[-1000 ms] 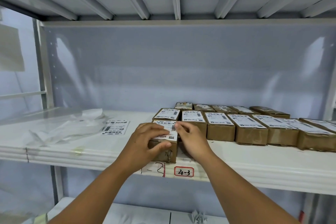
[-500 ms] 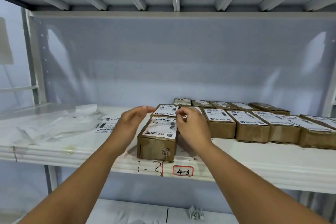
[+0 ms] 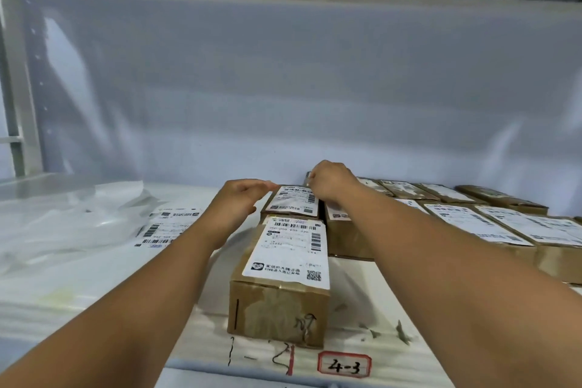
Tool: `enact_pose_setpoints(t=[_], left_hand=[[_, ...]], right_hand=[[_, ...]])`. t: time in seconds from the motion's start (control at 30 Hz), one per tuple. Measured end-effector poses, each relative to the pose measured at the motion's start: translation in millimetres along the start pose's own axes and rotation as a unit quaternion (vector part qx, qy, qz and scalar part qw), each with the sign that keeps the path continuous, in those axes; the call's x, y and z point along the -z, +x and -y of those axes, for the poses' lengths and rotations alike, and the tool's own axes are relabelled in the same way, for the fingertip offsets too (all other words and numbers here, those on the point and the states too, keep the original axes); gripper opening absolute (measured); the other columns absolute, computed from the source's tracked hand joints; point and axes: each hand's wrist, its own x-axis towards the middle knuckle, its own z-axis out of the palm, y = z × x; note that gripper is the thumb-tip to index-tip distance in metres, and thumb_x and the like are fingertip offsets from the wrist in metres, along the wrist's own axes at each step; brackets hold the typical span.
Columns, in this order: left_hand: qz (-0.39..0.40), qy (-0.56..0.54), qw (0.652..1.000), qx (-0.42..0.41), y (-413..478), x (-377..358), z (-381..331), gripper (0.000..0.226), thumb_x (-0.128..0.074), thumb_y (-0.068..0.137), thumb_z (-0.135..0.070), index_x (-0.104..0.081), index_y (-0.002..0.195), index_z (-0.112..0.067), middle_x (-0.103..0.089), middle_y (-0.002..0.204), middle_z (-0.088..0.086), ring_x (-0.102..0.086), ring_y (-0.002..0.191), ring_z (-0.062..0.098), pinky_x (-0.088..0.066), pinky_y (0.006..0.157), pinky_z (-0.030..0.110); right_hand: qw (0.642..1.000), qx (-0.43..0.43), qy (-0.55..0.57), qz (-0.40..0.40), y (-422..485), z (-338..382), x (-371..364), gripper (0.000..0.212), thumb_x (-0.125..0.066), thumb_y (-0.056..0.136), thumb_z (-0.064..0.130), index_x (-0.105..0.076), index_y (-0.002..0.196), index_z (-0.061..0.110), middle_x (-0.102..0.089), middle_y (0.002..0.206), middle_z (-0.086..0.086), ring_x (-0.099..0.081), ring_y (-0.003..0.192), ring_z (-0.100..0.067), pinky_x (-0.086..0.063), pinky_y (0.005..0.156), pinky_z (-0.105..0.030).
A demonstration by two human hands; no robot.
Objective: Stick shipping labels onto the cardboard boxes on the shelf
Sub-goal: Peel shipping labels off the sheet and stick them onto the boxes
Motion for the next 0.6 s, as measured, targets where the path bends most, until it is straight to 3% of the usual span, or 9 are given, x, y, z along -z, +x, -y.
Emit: enact_pose_setpoints(t=[0.1, 0.27, 0.4, 0.6], left_hand=[[0.030, 0.018, 0.999, 0.013, 0, 0, 12, 0.021, -0.054, 0.092, -0.034, -0.073, 0.097, -0.025, -0.071, 0.101, -0.010, -0.063, 0.103, 0.014, -0.045, 0.100, 0.039], [0.040, 0.023, 0.999, 0.016, -2, -4, 14, 0.018, -0.062, 0.088, -0.035, -0.069, 0.103, -0.029, -0.069, 0.107, -0.010, -0.063, 0.102, 0.011, -0.043, 0.102, 0.039], [0.039, 0.009, 0.999, 0.032, -1, -5, 13, 0.018, -0.063, 0.087, -0.031, -0.068, 0.104, -0.027, -0.069, 0.105, -0.006, -0.066, 0.098, 0.015, -0.048, 0.095, 0.038], [0.044, -0.002, 0.998, 0.033, -1, -5, 11, 0.017, -0.064, 0.087, -0.029, -0.068, 0.103, -0.025, -0.069, 0.104, -0.004, -0.067, 0.095, 0.018, -0.050, 0.089, 0.036]], right_hand=[[1.000, -0.022, 0.008, 0.012, 18, 2, -1, 0.013, -0.048, 0.089, 0.020, -0.052, 0.092, 0.009, -0.059, 0.101, -0.009, -0.056, 0.090, -0.028, -0.041, 0.072, -0.027], [0.998, -0.056, 0.006, 0.026, 34, 7, -10, 0.032, -0.056, 0.088, 0.047, -0.051, 0.091, 0.015, -0.057, 0.096, -0.004, -0.053, 0.084, -0.022, -0.044, 0.074, -0.030], [0.996, -0.071, 0.024, 0.049, 38, 14, -9, 0.044, -0.062, 0.081, 0.056, -0.048, 0.074, 0.014, -0.053, 0.077, 0.000, -0.054, 0.077, -0.020, -0.044, 0.071, -0.030], [0.997, -0.075, 0.023, 0.026, 40, 17, -11, 0.035, -0.062, 0.083, 0.047, -0.049, 0.076, 0.015, -0.050, 0.072, 0.000, -0.055, 0.079, -0.021, -0.045, 0.070, -0.030]])
